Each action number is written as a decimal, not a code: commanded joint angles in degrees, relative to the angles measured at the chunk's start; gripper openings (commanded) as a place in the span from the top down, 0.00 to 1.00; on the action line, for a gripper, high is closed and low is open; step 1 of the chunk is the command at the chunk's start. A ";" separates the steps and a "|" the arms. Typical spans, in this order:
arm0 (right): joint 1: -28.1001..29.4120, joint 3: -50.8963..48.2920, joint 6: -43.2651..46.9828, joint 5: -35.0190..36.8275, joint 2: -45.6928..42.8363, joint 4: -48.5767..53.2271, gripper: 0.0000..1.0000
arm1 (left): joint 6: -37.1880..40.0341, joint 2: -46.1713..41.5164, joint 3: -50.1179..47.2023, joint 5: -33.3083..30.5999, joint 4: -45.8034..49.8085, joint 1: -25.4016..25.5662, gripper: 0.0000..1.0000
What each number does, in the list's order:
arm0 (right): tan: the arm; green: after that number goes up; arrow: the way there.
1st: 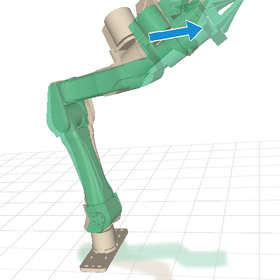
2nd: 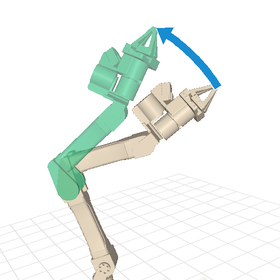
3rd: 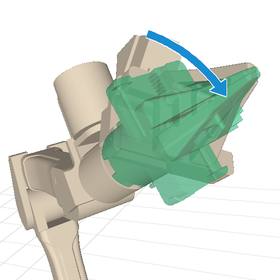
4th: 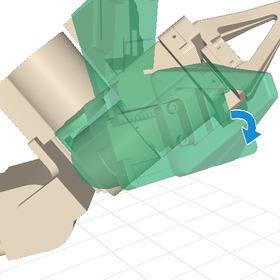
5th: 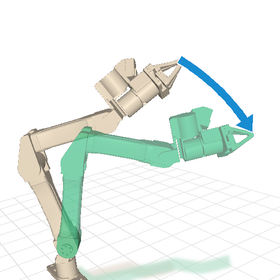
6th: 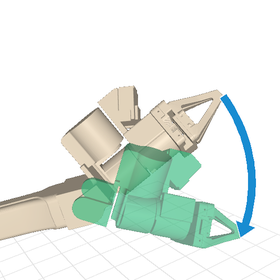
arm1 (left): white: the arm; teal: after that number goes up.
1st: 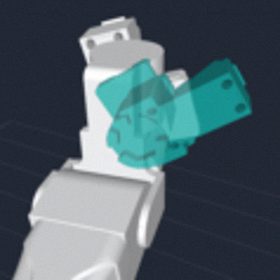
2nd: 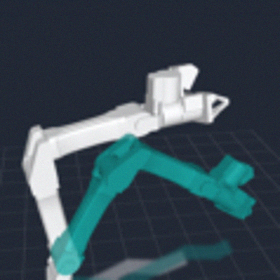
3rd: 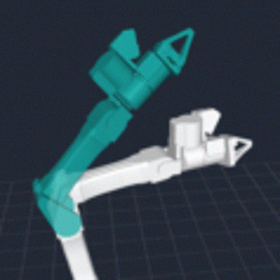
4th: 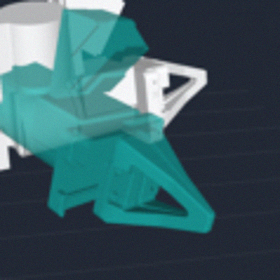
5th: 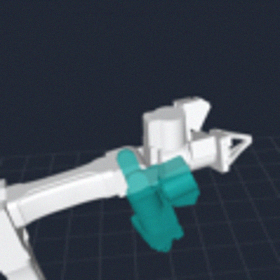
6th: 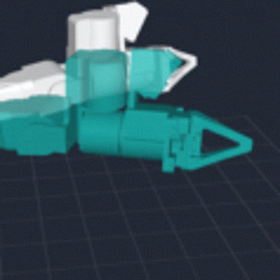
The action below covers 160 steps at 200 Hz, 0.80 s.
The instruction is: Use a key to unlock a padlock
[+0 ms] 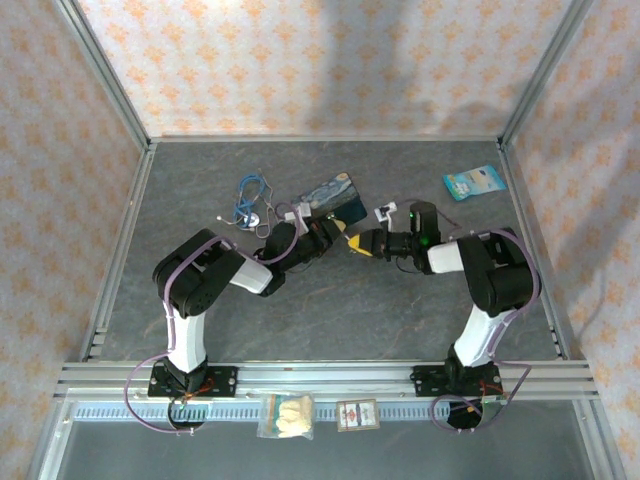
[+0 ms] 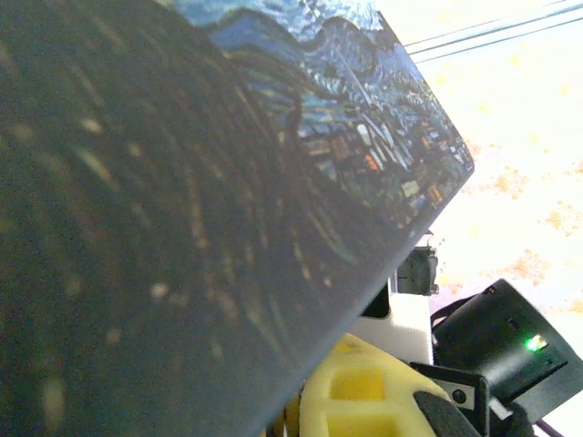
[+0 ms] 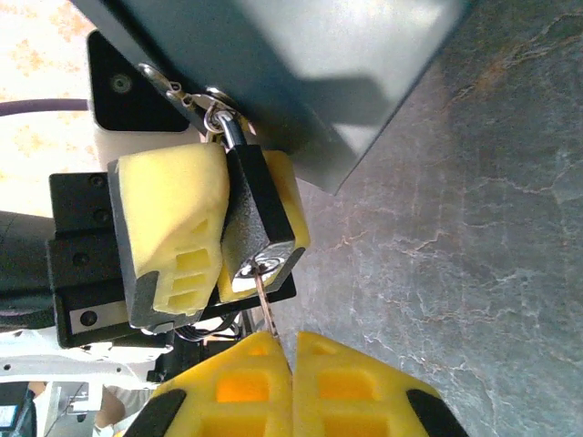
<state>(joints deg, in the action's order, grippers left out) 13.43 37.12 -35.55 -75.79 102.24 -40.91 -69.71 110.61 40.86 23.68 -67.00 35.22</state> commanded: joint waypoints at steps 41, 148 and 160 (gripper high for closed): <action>0.28 -7.76 -15.40 5.04 -1.26 -26.90 1.00 | -8.46 -2.25 -0.29 0.38 -14.35 3.54 1.00; 3.39 -4.72 -0.83 8.74 -8.93 -6.71 1.00 | -12.49 -5.20 3.62 9.20 -9.39 4.06 1.00; 3.29 -2.68 0.16 8.77 -8.10 -3.43 1.00 | -10.47 -5.51 3.96 11.03 -8.26 4.32 1.00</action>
<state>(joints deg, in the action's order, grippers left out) 14.70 29.43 -41.32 -69.32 93.78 -52.73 -81.06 109.03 41.23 23.44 -71.00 36.67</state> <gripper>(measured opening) 0.045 0.096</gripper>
